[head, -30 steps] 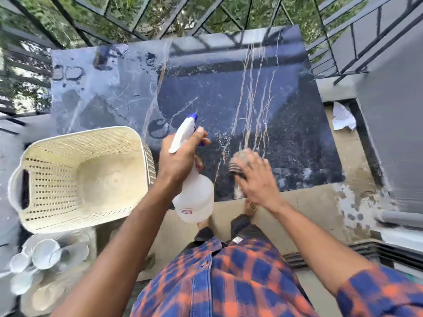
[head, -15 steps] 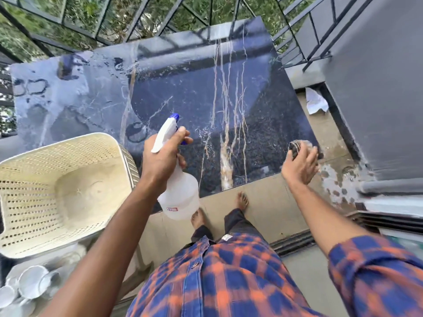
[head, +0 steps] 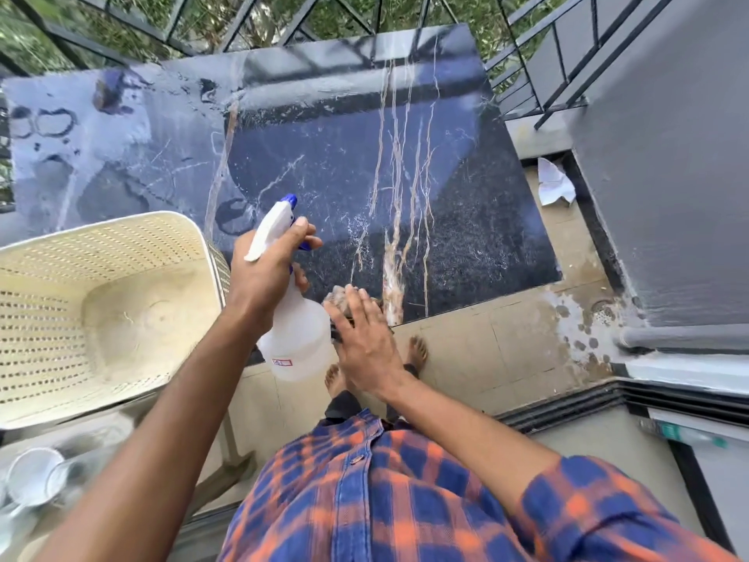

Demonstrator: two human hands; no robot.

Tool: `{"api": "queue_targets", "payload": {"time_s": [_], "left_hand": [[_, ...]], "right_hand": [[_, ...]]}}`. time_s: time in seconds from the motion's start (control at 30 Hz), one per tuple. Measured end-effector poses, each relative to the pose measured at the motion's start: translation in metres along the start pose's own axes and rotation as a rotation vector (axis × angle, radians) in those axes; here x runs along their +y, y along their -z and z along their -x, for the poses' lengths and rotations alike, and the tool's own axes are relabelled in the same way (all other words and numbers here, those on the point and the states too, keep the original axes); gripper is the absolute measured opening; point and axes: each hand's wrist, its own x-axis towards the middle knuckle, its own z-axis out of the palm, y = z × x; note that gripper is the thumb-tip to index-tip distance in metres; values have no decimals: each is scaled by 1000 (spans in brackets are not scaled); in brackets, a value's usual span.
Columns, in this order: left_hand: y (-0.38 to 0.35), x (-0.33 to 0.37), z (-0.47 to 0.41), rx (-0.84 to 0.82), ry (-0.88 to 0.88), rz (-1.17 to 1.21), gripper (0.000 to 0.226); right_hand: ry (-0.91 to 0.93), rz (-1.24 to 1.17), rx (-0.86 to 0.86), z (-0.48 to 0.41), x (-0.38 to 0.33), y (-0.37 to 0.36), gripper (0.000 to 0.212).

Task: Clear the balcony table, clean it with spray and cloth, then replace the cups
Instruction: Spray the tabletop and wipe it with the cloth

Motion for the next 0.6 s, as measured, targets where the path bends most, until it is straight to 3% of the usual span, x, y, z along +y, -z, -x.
{"api": "queue_targets", "payload": {"time_s": [0.07, 0.13, 0.33, 0.4, 0.5, 0.6], "left_hand": [[-2, -2, 0, -2, 2, -5, 18], [-4, -4, 0, -2, 5, -6, 17], [-18, -2, -1, -13, 11, -6, 20], [-21, 1, -2, -13, 6, 1, 20], [-23, 4, -4, -6, 0, 11, 21], [-24, 5, -6, 4, -5, 6, 20]], "right_hand": [[74, 22, -43, 5, 24, 14, 57], [23, 40, -28, 13, 62, 35, 56], [-651, 23, 136, 27, 218, 110, 55], [-788, -30, 173, 24, 244, 117, 52], [-877, -73, 219, 13, 218, 98, 54], [-710, -59, 223, 8, 134, 63, 56]]}}
